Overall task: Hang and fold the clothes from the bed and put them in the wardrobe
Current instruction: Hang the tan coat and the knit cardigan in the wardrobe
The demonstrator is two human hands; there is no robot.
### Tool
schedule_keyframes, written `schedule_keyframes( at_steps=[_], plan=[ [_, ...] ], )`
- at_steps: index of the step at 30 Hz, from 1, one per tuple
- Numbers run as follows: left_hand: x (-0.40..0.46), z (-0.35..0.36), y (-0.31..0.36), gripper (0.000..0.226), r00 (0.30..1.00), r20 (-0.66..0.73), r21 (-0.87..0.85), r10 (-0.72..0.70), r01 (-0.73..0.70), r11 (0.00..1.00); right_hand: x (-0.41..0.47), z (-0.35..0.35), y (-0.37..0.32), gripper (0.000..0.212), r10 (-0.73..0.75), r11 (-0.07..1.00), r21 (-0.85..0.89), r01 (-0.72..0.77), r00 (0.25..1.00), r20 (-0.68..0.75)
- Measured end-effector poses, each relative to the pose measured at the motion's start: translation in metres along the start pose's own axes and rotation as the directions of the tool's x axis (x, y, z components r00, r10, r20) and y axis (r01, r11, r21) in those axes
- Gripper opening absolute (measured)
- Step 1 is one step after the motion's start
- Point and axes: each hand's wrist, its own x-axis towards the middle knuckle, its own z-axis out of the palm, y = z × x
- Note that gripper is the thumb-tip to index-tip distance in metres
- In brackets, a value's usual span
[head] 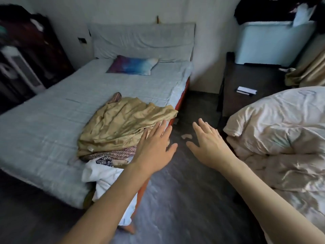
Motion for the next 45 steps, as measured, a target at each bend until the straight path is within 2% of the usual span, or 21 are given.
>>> schedule_keyframes(
  at_steps=[5, 13, 24, 33, 39, 45],
  plan=[
    [0.009, 0.000, 0.001, 0.064, 0.996, 0.031, -0.012, -0.082, 0.083, 0.997, 0.017, 0.003, 0.007, 0.073, -0.064, 0.998, 0.020, 0.064, 0.998, 0.024],
    [0.069, 0.016, -0.009, 0.063, 0.993, 0.035, -0.016, -0.109, 0.109, 0.994, 0.077, -0.003, 0.022, 0.072, -0.107, 0.994, 0.038, 0.105, 0.993, 0.050],
    [0.230, 0.016, -0.070, 0.064, 0.993, 0.006, -0.058, -0.122, 0.122, 0.991, 0.253, -0.028, 0.035, 0.069, -0.130, 0.991, -0.031, 0.130, 0.992, 0.004],
    [0.313, 0.037, -0.115, 0.064, 0.988, 0.046, -0.041, -0.149, 0.151, 0.988, 0.363, -0.018, 0.029, 0.068, -0.204, 0.976, -0.071, 0.208, 0.978, 0.051],
    [0.359, 0.045, -0.157, 0.065, 0.953, 0.083, -0.062, -0.291, 0.297, 0.953, 0.445, -0.003, 0.018, 0.067, -0.305, 0.949, -0.045, 0.313, 0.942, 0.139],
    [0.410, 0.052, -0.205, 0.065, 0.869, 0.046, -0.030, -0.493, 0.495, 0.868, 0.550, 0.007, -0.002, 0.070, -0.464, 0.880, -0.008, 0.475, 0.863, 0.200]
  ],
)
